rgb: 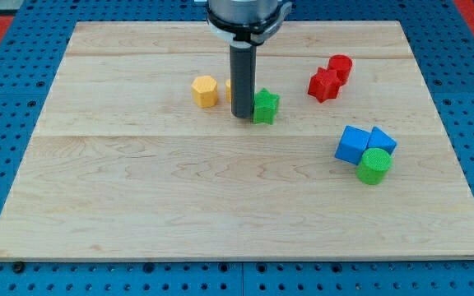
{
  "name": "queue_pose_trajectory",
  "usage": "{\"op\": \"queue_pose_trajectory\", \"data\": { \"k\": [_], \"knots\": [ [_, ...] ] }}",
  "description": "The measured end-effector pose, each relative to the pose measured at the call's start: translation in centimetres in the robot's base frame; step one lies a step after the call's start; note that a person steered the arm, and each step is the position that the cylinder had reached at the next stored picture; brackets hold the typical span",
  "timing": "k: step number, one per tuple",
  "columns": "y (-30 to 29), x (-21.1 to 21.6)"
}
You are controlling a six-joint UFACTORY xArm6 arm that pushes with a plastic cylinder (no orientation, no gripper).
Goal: Push yellow hexagon to yellow heart
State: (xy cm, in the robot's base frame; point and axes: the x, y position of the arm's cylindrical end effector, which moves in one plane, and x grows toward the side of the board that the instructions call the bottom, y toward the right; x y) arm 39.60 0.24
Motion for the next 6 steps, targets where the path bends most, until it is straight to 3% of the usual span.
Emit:
{"op": "queue_pose_trajectory", "data": {
  "k": [2, 3, 4, 6],
  "knots": [
    [-0.2, -0.9],
    [-2.5, 2.3],
    [-8.5, 2.0],
    [-4.8, -1.3]
  ]
}}
